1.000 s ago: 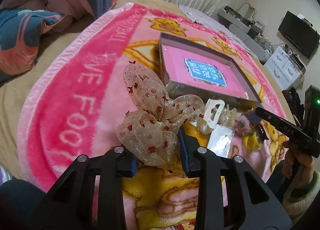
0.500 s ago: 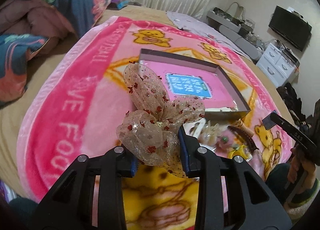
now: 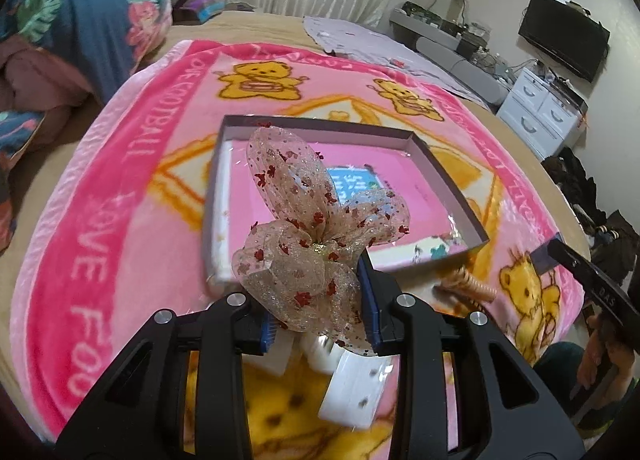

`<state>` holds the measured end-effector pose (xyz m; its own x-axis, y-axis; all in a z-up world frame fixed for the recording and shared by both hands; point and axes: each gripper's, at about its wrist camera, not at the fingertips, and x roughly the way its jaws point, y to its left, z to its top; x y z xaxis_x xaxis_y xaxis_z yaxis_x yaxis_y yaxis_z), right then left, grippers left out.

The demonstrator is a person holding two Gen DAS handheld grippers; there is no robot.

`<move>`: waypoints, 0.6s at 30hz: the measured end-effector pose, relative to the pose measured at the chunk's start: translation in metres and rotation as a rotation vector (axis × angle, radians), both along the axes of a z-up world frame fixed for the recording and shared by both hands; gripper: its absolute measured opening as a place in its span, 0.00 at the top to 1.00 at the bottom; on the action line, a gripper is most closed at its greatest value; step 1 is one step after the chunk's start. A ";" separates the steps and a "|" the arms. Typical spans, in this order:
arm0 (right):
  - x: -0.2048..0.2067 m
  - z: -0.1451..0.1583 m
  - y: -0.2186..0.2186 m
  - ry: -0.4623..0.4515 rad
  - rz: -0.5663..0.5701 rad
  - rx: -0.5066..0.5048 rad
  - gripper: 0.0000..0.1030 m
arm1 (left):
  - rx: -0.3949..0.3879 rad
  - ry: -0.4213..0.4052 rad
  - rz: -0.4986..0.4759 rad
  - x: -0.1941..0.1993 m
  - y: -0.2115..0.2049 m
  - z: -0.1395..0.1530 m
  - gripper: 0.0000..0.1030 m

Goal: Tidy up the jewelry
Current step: 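Lower the bow into the tray with the left tool while the right drops the box in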

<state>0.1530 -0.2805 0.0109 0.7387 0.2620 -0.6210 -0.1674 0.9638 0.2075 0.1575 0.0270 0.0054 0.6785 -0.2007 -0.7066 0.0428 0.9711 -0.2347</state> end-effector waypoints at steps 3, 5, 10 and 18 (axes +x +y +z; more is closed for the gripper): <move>0.006 0.004 0.001 -0.009 0.005 0.004 0.74 | 0.005 -0.003 -0.004 0.019 -0.005 0.001 0.75; 0.011 0.007 0.003 -0.015 0.013 0.006 0.74 | 0.009 -0.001 -0.005 0.028 -0.006 0.000 0.74; 0.033 0.011 0.012 -0.009 0.035 0.015 0.74 | 0.020 0.018 0.002 0.051 -0.006 -0.009 0.74; 0.072 0.006 0.035 0.020 0.063 0.027 0.74 | 0.016 0.067 0.026 0.073 0.008 -0.029 0.72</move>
